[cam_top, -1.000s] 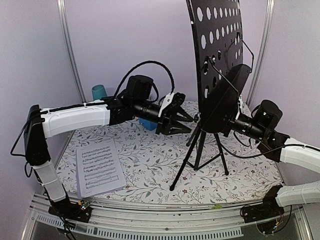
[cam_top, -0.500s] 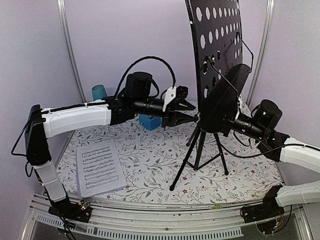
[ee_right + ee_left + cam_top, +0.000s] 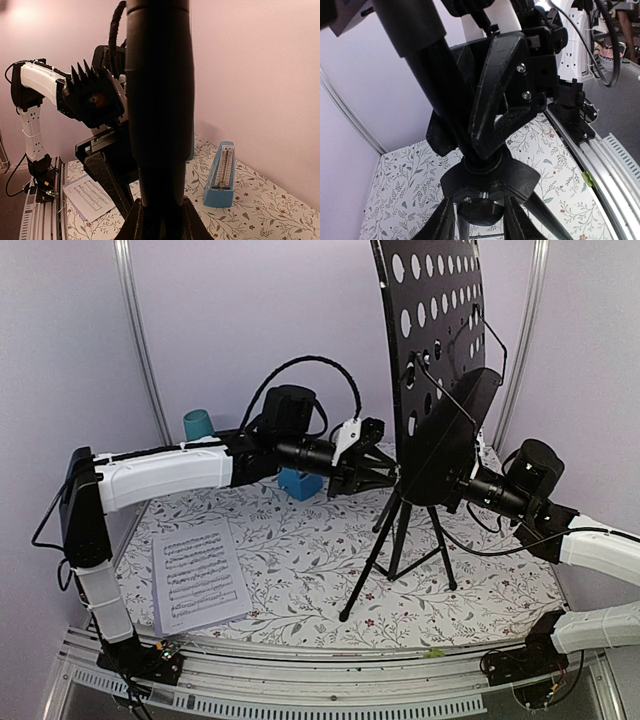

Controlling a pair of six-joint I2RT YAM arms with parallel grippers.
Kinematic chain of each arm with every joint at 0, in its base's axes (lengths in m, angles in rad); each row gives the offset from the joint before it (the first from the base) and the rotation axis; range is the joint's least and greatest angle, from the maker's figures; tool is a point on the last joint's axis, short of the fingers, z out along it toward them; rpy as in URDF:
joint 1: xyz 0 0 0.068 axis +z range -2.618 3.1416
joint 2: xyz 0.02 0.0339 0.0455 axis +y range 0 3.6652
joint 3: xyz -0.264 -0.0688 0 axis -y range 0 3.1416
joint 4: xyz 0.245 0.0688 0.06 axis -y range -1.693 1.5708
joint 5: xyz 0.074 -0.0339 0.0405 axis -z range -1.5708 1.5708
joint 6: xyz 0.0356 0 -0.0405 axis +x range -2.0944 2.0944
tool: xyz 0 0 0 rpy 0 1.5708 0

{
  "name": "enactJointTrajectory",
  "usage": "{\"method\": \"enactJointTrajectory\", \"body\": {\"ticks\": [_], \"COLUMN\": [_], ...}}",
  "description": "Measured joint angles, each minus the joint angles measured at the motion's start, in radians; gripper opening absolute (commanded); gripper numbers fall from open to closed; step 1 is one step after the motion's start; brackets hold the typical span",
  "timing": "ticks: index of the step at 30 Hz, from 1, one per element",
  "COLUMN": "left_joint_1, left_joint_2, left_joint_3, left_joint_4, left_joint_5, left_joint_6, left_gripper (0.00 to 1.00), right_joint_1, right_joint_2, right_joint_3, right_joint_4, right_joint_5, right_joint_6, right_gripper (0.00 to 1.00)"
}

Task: Set up the instrument practice props
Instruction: Screw the knob on the music stand.

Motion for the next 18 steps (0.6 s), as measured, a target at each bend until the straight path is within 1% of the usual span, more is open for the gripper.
{"method": "enactJointTrajectory", "body": {"ticks": [5, 9, 11, 14, 18], "left_joint_1": [0.002, 0.009, 0.014, 0.029, 0.043], "left_joint_2": [0.017, 0.037, 0.045, 0.058, 0.075], "left_joint_3": [0.032, 0.069, 0.080, 0.090, 0.099], "left_joint_4": [-0.019, -0.051, -0.062, -0.060, -0.042], "left_joint_5": [0.016, 0.042, 0.060, 0.104, 0.162], "left_joint_6": [-0.042, -0.081, -0.110, -0.178, -0.296], "left_gripper": [0.25, 0.22, 0.18, 0.14, 0.14], "right_joint_1": [0.000, 0.000, 0.000, 0.000, 0.000], "right_joint_2": [0.000, -0.001, -0.001, -0.001, -0.001], "right_joint_3": [0.000, 0.000, 0.000, 0.000, 0.000], "right_joint_4": [-0.001, -0.003, -0.003, -0.004, -0.004], "right_joint_5": [0.000, 0.001, 0.001, 0.000, 0.000], "right_joint_6": [0.000, -0.002, -0.003, -0.004, -0.006], "right_gripper": [0.00, 0.00, 0.00, 0.00, 0.00]}}
